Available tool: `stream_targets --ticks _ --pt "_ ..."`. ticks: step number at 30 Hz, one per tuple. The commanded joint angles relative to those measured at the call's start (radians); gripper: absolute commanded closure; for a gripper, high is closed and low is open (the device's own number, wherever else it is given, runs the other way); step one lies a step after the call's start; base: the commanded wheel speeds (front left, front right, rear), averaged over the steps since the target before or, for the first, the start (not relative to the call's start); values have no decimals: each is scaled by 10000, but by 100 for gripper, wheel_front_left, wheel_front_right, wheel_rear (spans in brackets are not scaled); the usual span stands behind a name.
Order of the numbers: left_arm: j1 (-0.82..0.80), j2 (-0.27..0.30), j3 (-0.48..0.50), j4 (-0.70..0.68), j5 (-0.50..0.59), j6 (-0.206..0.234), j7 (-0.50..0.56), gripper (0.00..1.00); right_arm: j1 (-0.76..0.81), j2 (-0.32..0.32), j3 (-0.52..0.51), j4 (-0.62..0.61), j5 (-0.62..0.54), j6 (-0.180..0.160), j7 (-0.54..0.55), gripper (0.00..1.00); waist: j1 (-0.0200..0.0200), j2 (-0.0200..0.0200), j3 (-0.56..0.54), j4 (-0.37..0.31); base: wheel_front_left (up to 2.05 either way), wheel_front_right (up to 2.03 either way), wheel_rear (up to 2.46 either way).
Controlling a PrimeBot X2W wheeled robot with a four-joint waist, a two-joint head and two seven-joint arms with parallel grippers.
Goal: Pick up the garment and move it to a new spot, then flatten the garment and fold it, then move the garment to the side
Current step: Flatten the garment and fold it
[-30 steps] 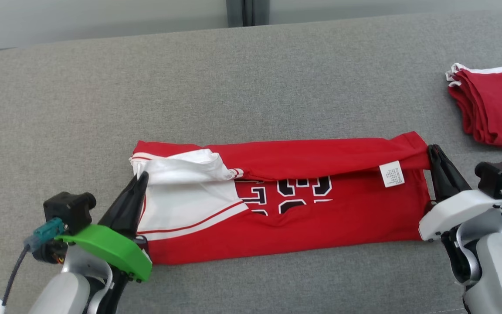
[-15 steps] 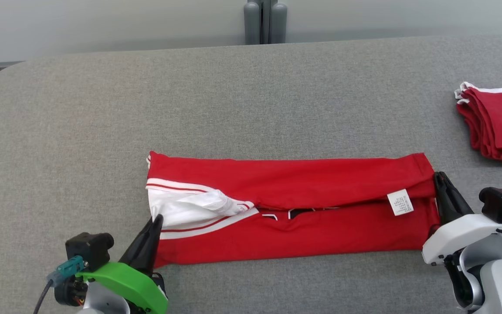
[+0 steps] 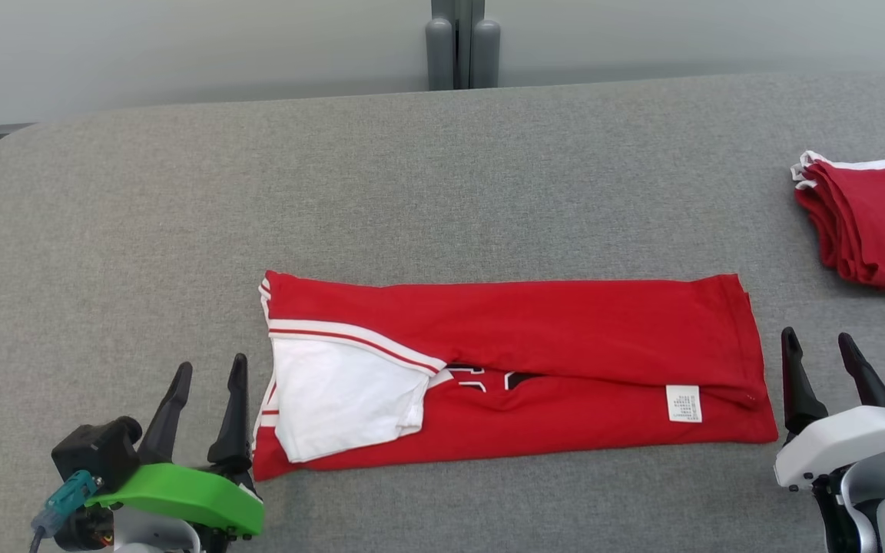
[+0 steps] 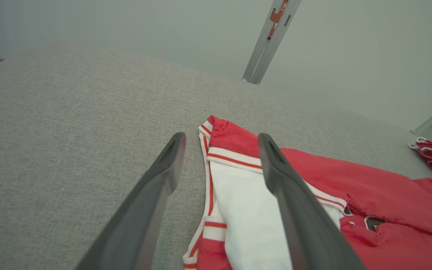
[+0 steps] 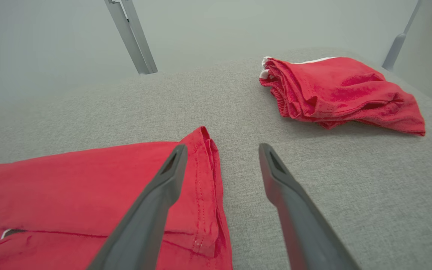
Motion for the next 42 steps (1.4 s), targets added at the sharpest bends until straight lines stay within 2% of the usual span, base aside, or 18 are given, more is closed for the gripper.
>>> stream_targets --ticks 1,5,11,23,29,30,31,33,42 --pt "123 0 70 -22 178 122 -126 0 107 30 -110 -129 -88 -10 81 0 0 0 -36 6 0 0 0" --pt "-58 -184 147 35 388 396 -373 0 -20 -28 -191 -165 -229 -10 542 0 0 0 -88 15 0 0 0" --pt "-332 -464 148 230 690 588 -582 0 -585 -351 205 363 -225 -10 1624 0 0 0 -52 83 0 0 0" --pt "-549 -567 406 461 779 583 -691 0 -2102 -852 810 3079 93 -8 3217 0 0 0 86 464 0 0 0" --pt "-579 -528 551 512 869 587 -732 0 -2434 -1011 1324 3930 522 -5 3722 0 0 0 104 567 0 0 0" --pt "-574 -525 568 517 877 588 -736 0 -2481 -1027 1368 3986 585 -5 3721 15 0 0 103 567 0 0 0" --pt "-564 -519 593 524 886 586 -742 0 -2517 -1053 1423 4045 640 -5 3710 62 0 0 101 562 0 0 0" --pt "-536 -510 633 527 903 592 -744 0 -2593 -1115 1476 4122 739 -5 3648 100 0 0 99 539 0 0 0" --pt "-536 -518 758 487 976 689 -766 0 -2765 -1931 1310 3905 990 -14 3236 100 0 0 203 159 0 0 0"
